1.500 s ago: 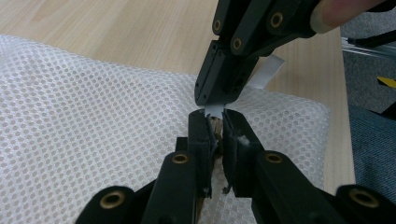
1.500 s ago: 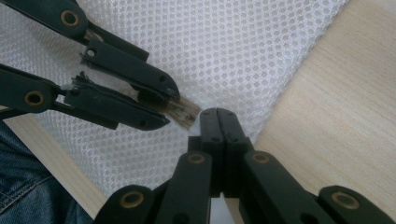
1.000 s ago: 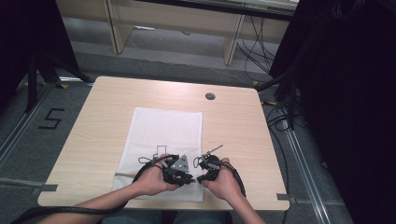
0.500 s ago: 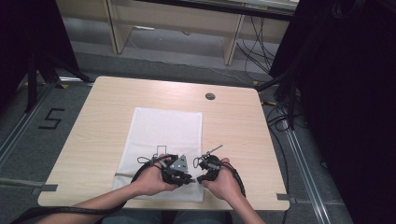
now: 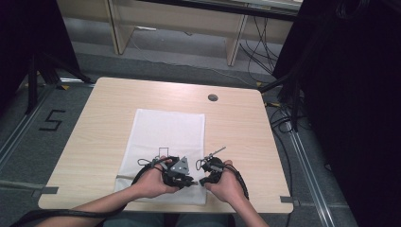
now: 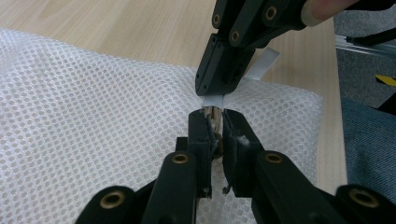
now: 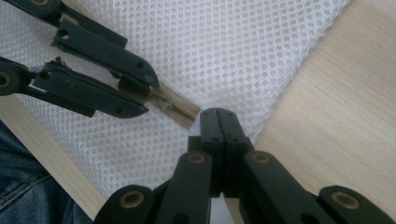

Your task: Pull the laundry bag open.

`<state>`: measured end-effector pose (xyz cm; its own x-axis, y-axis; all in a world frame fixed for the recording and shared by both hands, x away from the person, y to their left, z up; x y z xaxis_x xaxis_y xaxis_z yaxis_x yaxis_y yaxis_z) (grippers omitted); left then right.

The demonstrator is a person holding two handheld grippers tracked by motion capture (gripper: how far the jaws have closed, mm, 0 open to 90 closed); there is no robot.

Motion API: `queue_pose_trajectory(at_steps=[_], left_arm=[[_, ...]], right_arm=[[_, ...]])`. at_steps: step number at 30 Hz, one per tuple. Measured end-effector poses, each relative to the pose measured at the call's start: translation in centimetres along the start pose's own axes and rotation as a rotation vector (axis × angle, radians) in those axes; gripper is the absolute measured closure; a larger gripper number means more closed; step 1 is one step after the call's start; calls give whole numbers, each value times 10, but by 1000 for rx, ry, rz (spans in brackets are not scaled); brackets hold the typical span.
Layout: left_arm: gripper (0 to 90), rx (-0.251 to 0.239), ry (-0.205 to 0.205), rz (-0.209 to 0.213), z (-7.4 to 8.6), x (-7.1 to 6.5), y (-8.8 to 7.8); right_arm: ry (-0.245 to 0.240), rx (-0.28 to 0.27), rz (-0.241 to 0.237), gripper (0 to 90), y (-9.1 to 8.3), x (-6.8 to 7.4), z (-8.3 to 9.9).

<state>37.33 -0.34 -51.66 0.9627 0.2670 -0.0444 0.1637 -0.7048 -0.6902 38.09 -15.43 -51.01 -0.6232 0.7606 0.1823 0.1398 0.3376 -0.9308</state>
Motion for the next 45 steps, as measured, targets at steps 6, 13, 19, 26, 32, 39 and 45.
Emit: queue_pose_trajectory(at_steps=[6,13,19,26,32,39,45], left_arm=[[819,6,-9,-5,1,-1,-2],[819,4,-11,-8,3,0,-5],[819,17,5,-12,3,1,-7],[819,9,-5,-13,4,0,-8],[819,11,-1,-13,4,1,-9],[819,7,8,-10,4,2,-11],[819,11,-2,-11,5,1,-12]], right_arm=[[-17,-10,11,900,0,1,0],[-18,-8,8,900,0,1,0],[-12,-9,7,900,0,1,0],[-13,-10,6,900,0,1,0],[-21,-11,6,900,0,0,0],[-20,-15,6,900,0,0,0],[-15,-13,4,900,0,0,0]])
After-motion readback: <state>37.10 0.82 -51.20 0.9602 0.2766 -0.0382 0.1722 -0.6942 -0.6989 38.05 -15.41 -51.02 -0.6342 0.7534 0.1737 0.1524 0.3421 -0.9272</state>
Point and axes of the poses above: each handheld gripper's, and its own axes: y roughly forward along the jaws, z roughly out of its underside, x roughly to its left, the point moved 3 cm from there along y, roughly forward along the jaws, and after that the axes turned 1 degree about x, right-handed, at the moved point
